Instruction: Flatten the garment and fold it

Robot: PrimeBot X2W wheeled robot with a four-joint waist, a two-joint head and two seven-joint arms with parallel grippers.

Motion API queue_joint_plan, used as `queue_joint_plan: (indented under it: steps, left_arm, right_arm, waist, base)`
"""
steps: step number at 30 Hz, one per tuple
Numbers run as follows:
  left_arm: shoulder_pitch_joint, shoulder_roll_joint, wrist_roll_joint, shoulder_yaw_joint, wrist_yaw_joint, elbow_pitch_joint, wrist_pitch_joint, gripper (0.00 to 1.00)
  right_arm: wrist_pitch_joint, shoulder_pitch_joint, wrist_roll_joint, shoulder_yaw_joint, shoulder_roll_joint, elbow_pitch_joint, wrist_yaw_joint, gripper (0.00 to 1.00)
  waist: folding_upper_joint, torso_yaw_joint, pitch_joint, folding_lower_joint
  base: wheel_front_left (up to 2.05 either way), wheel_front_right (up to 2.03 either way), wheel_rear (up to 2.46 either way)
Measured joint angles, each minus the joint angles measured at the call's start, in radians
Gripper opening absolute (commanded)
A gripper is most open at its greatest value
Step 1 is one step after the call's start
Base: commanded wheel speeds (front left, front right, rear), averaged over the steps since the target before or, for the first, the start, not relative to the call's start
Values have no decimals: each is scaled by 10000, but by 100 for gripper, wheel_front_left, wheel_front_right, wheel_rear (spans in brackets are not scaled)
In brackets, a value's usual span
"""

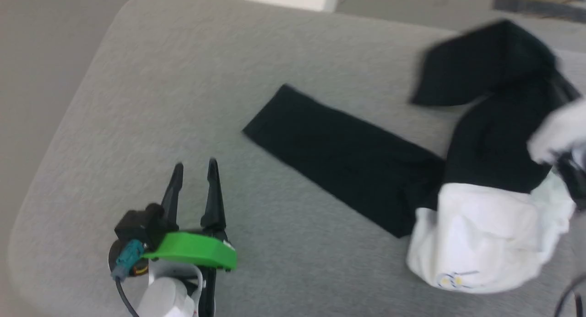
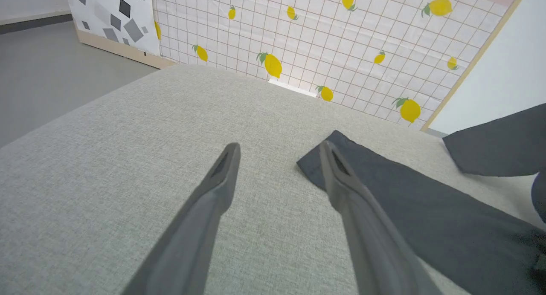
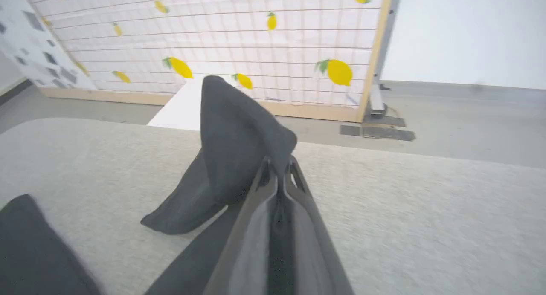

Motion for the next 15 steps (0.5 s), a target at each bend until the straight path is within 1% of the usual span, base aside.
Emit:
queue_joint_plan:
  steps: [1, 5, 7, 9, 12, 15]
  left_arm:
    - [56, -2, 69, 23, -52, 44, 0, 100]
    - [200, -4, 232, 6, -242, 186, 0, 100]
    - [214, -4, 267, -40, -307, 253, 2, 100]
    - [223, -6, 278, -86, -334, 316, 0, 100]
    - [230, -6, 278, -163, -424, 430, 0, 100]
    - [233, -8, 278, -322, -497, 623, 0, 100]
  right_arm:
    - [-4, 265, -111, -362, 88, -221, 0, 0]
    - [307, 1639, -842, -2422, 477, -1396, 0, 0]
    - [646, 2329, -1114, -3563, 846, -2054, -2, 0]
    - [1097, 2928, -1204, -4389, 1241, -2476, -2, 0]
    - [1825, 3815, -1208, -5104, 1676, -2690, 0, 0]
    - [2431, 4582, -965, -5382, 1827, -2564, -2, 0]
  waist:
    - [0, -123, -85, 0]
    - [0, -810, -564, -1]
    - [0, -1190, -818, -2]
    - [0, -1518, -1024, -2]
    - [0, -1995, -1299, -2]
    - [0, -2462, -1538, -2]
  base:
    - [0, 0, 0]
    - [0, 0, 0]
    - [0, 0, 0]
    - [0, 0, 0]
    - [0, 0, 0]
    - [0, 0, 0]
